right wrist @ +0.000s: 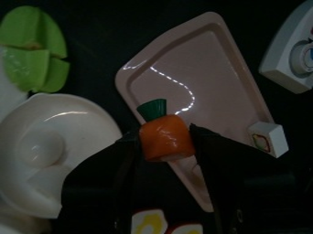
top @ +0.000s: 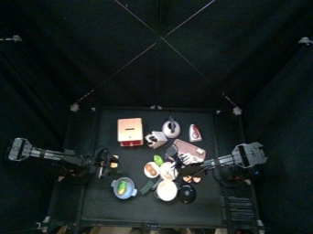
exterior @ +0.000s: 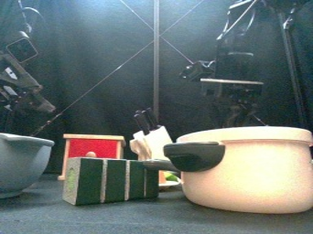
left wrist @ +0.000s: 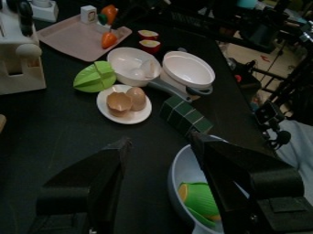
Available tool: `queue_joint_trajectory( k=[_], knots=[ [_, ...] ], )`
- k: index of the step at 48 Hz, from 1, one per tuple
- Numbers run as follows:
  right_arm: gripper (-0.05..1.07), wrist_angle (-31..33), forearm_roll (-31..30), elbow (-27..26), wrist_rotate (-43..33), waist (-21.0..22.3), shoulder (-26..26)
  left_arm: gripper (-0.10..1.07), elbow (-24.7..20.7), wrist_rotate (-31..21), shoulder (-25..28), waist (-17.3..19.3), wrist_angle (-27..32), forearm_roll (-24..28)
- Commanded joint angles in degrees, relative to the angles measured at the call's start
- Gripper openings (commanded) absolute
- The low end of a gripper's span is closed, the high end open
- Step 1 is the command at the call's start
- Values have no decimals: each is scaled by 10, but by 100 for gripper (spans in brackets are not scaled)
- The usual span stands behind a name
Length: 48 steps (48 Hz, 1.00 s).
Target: Place carrot top on plate
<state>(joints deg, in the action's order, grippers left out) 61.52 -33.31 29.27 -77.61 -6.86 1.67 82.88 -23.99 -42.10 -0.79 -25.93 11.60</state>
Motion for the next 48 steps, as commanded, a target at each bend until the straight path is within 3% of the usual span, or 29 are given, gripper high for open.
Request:
queue_joint_trajectory(
  k=[1, 20, 48],
  knots=[
    [78, -18, -8, 10, -1, 21, -14, 91, -14, 1, 1, -2, -3, -2],
    [92, -144, -9, 71, -3, 78, 1, 91, -14, 1, 1, -2, -3, -2],
    [94, -150, -9, 62, -2, 76, 4, 91, -14, 2, 1, -2, -3, -2]
  ],
)
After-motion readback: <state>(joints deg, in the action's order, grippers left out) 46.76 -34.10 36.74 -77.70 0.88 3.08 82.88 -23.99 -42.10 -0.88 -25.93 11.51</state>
